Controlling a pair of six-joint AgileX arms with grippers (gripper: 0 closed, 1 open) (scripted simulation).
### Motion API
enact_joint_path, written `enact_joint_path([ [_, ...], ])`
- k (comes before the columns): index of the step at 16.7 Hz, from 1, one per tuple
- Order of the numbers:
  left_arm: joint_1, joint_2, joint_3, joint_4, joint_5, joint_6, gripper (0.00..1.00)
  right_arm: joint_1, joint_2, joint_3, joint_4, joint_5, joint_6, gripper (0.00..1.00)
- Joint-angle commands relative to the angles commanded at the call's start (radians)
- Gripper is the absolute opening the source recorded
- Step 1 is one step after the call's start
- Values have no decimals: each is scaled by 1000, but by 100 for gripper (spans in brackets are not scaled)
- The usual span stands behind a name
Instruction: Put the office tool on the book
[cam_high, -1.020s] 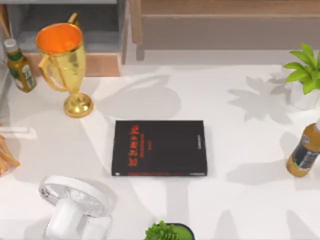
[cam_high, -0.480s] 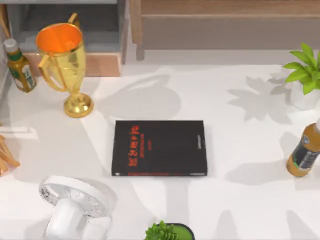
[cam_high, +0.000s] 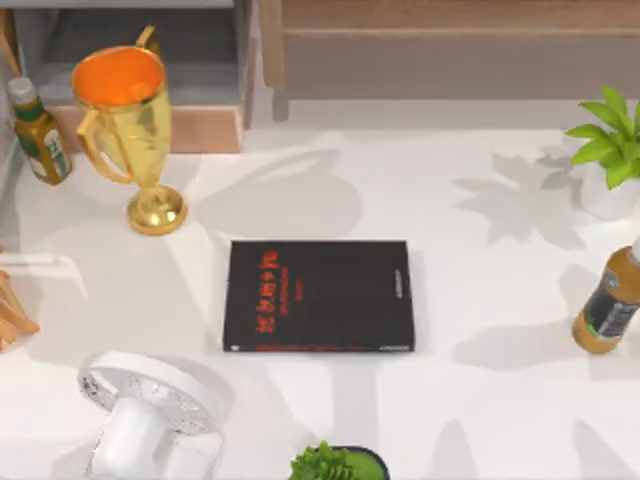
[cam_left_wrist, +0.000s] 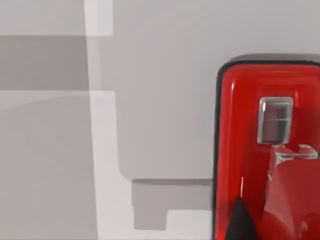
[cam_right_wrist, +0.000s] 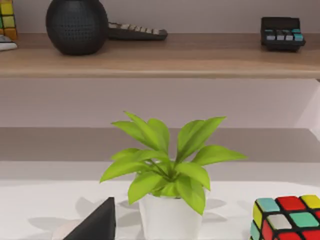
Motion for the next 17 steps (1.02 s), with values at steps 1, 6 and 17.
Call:
enact_joint_path([
  [1,3,-15,-1,-7,-5,-1,0,0,0,0,0,0,0,100],
  [6,-10,-164,-62,-34,-68,-21,0,0,0,0,0,0,0,100],
  [17,-420,-591,-253,38,-236,-233,0,0,0,0,0,0,0,100],
])
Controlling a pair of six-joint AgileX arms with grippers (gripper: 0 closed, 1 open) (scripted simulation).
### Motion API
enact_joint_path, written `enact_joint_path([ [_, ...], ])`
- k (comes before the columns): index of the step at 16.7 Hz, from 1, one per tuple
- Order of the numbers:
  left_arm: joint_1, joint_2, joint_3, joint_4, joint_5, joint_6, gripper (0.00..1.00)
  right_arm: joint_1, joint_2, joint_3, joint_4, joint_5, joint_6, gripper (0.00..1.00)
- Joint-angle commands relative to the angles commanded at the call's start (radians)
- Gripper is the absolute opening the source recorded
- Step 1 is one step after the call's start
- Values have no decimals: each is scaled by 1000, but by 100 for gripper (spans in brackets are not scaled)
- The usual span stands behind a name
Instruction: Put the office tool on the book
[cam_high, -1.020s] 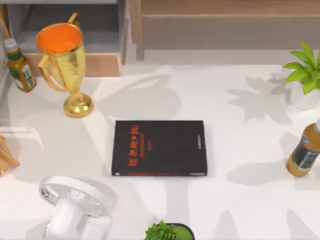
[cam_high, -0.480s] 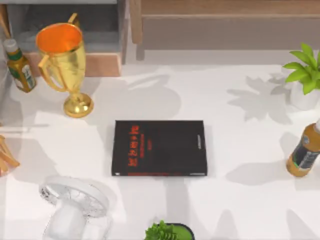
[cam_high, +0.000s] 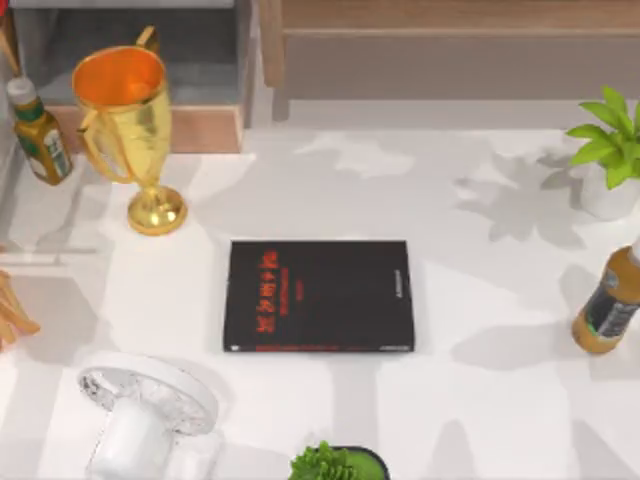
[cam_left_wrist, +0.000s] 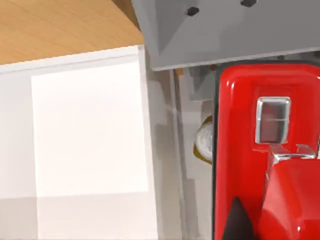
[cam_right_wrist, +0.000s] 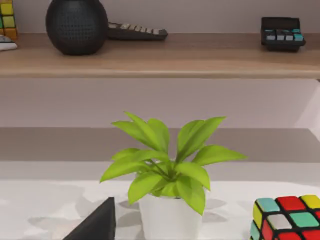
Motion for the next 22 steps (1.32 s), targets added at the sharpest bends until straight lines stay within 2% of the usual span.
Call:
enact_joint_path([
  [7,-348,-73,-172,52,49,-354,0,0,0,0,0,0,0,100],
  [12,-525,2,-322,101,99,-622,0,0,0,0,0,0,0,100],
  [16,-599,82,-409,122,129,-758,0,0,0,0,0,0,0,100],
  [22,-610,100,-425,124,135,-781,0,0,0,0,0,0,0,100],
])
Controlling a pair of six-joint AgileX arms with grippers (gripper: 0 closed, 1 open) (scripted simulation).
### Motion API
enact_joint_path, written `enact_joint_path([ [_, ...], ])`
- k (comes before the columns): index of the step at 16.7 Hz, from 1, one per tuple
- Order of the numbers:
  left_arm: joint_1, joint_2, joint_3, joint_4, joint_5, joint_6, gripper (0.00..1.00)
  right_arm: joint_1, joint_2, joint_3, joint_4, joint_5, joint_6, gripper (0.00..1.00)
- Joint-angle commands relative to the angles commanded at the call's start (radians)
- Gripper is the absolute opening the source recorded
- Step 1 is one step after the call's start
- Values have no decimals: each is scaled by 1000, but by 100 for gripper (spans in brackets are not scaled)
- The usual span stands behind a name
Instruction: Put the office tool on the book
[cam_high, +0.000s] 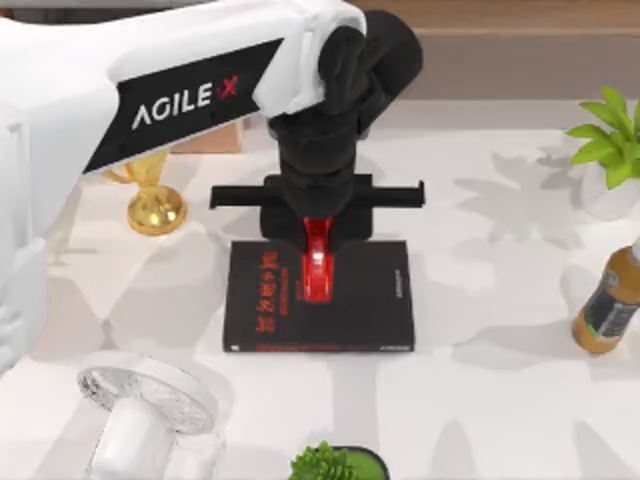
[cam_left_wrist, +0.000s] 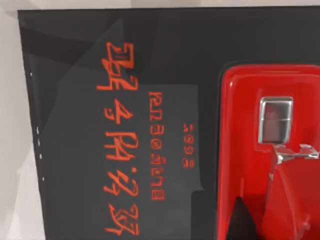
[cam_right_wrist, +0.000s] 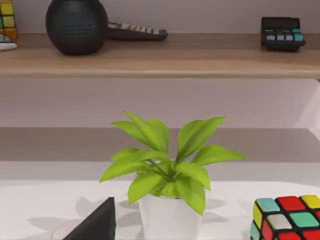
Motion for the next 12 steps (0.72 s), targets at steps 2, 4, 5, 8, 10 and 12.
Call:
enact_joint_path([
  [2,5,-1,-1,2,-1,2,0,0,0,0,0,0,0,100],
  [4,5,7,-22,31,0,3,0,0,0,0,0,0,0,100],
  [5,5,13,-37,51,0,4,0,0,0,0,0,0,0,100],
  [8,4,28,-72,101,1,5,0,0,0,0,0,0,0,100],
  [10,4,29,-74,103,1,5,0,0,0,0,0,0,0,100],
  [12,4,29,-74,103,1,5,0,0,0,0,0,0,0,100],
])
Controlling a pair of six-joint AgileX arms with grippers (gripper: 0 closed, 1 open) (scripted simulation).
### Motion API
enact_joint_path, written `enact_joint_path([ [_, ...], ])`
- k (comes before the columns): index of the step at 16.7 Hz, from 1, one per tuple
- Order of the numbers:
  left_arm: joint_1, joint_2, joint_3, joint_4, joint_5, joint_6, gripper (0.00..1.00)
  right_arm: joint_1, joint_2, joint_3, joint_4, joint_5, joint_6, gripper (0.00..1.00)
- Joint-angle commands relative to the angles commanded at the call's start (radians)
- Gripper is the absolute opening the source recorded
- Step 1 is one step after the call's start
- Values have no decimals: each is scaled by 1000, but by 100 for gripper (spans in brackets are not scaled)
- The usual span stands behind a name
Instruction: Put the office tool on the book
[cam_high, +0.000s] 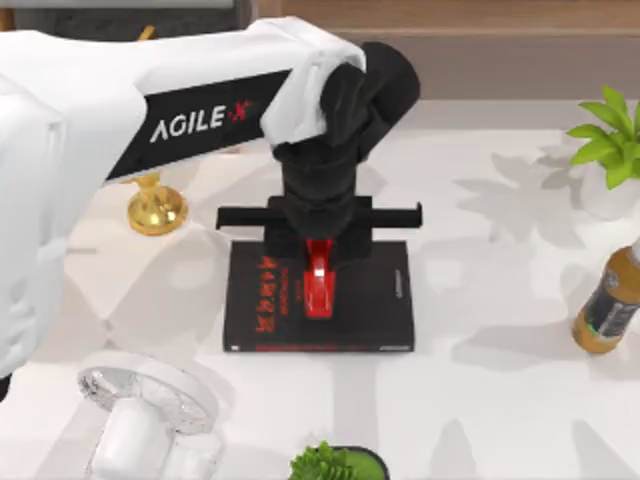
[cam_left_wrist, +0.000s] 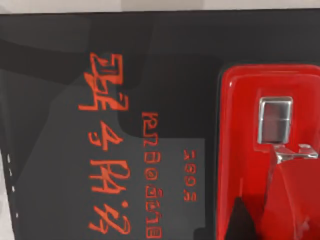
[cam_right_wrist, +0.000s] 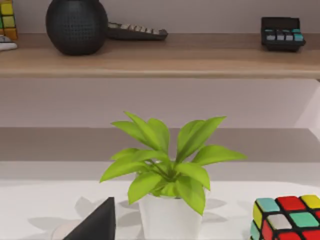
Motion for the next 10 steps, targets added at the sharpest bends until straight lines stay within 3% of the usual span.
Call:
enact_joint_path([
  [10,0,0,0,0,0,0,75,0,0,0,0,0,0,100],
])
